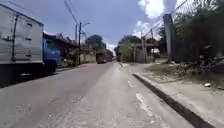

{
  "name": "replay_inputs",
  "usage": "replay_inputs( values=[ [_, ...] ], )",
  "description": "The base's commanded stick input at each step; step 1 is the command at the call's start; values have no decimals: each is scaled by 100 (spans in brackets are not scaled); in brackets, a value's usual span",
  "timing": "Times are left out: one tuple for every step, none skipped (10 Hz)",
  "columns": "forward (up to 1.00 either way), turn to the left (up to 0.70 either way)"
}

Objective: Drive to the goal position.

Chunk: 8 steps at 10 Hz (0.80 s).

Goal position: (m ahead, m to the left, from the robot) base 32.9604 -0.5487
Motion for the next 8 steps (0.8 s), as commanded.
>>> replay_inputs(
  values=[
    [100,-19],
    [100,0],
    [100,0],
    [100,0],
    [100,0],
    [100,0],
    [100,0],
    [100,0]
  ],
)
